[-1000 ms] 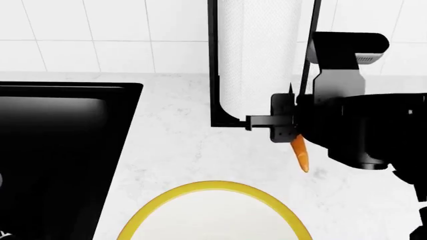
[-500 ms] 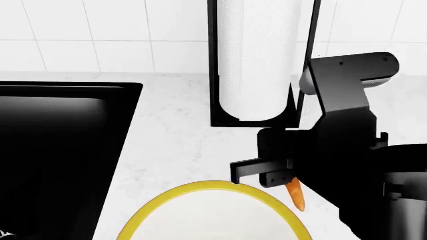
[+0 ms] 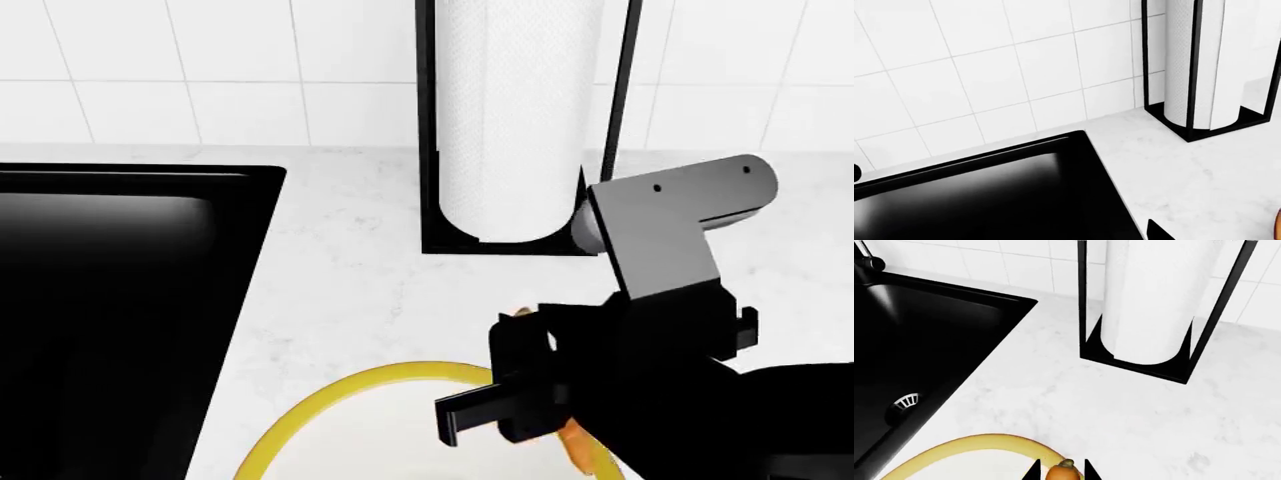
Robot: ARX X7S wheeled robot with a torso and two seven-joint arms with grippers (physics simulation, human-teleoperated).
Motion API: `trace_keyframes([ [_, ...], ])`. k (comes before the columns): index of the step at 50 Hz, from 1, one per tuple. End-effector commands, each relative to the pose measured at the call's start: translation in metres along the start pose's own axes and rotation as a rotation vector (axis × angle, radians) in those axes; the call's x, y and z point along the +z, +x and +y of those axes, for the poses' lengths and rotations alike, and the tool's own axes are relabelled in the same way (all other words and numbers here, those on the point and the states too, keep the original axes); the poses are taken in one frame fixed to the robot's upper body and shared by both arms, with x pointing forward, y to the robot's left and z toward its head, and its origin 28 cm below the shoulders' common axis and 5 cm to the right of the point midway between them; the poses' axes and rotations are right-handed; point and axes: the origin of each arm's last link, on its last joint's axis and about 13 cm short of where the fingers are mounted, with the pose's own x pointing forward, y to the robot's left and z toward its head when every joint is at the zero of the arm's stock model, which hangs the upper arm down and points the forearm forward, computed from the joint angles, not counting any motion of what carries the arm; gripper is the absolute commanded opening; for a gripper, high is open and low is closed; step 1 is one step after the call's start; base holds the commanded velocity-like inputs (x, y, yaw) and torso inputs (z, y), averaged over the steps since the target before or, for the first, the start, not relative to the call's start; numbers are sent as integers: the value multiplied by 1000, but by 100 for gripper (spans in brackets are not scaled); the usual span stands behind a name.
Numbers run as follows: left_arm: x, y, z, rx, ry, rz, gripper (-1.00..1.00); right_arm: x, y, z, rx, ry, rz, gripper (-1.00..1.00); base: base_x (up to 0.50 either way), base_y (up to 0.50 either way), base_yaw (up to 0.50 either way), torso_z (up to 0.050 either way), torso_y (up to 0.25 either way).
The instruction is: There is a mixed pile of frozen fruits and vegetables on the counter. Locate all the frozen vegetables and place the items in a bowl on the counter. Take all the frozen fruits and defrost them in a running sink.
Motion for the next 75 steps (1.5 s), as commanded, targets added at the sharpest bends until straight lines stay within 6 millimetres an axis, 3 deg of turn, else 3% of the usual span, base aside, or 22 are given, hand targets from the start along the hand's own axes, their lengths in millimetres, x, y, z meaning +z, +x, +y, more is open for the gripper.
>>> trace_keyframes([
  [1, 2, -2, -1, -7, 0, -4, 100, -14, 9, 8, 39, -45, 29, -100, 0, 0, 0, 0, 0],
  [14, 3, 0, -3, -17, 1, -2, 100, -18, 27, 24, 110, -85, 74, -100, 0, 0, 0, 0, 0],
  [24, 1, 0, -2, -18, -3, -1, 100, -22, 29, 34, 153, -98, 93, -100, 0, 0, 0, 0, 0],
  [42, -1, 1, -4, -20, -1, 6, 100, -39, 30, 41, 192, -92, 140, -100, 0, 0, 0, 0, 0],
  [62, -6, 1, -4, -24, 1, 15, 100, -39, 36, 42, 205, -84, 162, -100, 0, 0, 0, 0, 0],
  [63, -6, 1, -4, -24, 0, 15, 100, -38, 35, 42, 205, -84, 161, 100, 0, 0, 0, 0, 0],
  [75, -6, 2, -8, -32, 2, 16, 100, -37, 31, 42, 210, -79, 160, 100, 0, 0, 0, 0, 0],
])
